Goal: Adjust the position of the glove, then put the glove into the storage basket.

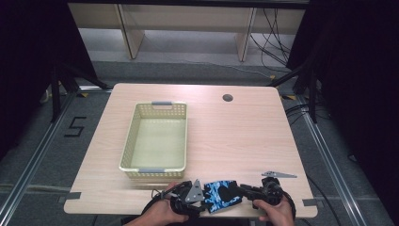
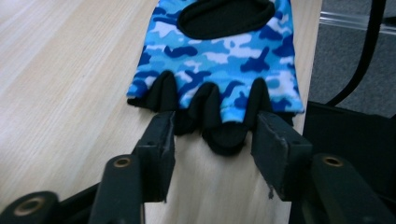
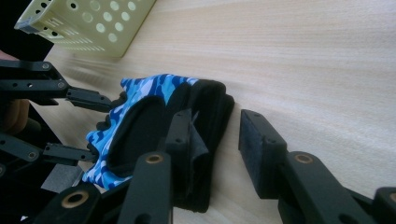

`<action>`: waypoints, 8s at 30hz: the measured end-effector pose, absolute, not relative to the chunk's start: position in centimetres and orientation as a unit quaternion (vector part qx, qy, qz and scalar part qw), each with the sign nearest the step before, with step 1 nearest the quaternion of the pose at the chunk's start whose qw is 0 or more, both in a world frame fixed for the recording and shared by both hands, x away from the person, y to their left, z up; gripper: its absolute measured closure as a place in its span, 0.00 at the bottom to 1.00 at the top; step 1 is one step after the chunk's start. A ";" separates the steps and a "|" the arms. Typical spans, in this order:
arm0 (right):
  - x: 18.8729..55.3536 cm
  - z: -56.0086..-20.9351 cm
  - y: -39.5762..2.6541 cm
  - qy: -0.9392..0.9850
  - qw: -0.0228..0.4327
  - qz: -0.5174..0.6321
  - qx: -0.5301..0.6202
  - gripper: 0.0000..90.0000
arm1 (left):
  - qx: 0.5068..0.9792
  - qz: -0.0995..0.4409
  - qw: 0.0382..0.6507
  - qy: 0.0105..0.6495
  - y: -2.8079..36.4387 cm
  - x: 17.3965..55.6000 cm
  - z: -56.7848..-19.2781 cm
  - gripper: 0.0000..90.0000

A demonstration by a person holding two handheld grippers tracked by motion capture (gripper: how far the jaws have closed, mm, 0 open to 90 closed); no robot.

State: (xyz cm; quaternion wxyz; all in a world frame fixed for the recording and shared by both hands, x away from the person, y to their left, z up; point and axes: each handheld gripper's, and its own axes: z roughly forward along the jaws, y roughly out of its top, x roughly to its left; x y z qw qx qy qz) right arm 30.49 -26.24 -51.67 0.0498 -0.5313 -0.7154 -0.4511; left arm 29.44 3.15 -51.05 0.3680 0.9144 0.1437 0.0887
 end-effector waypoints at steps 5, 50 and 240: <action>30.5 -52.0 -26.0 -0.721 0.051 -0.451 -0.523 0.76 | 0.913 0.093 0.373 0.137 3.1 29.6 -51.1 0.66; 30.3 -44.8 -22.2 -0.729 0.043 -0.530 -0.431 0.97 | 0.886 0.166 0.412 0.131 8.1 29.2 -44.7 0.91; 35.1 -41.7 -14.9 -0.794 -0.075 -0.475 -0.373 0.29 | 0.824 0.112 0.464 0.306 18.7 30.0 -43.1 0.19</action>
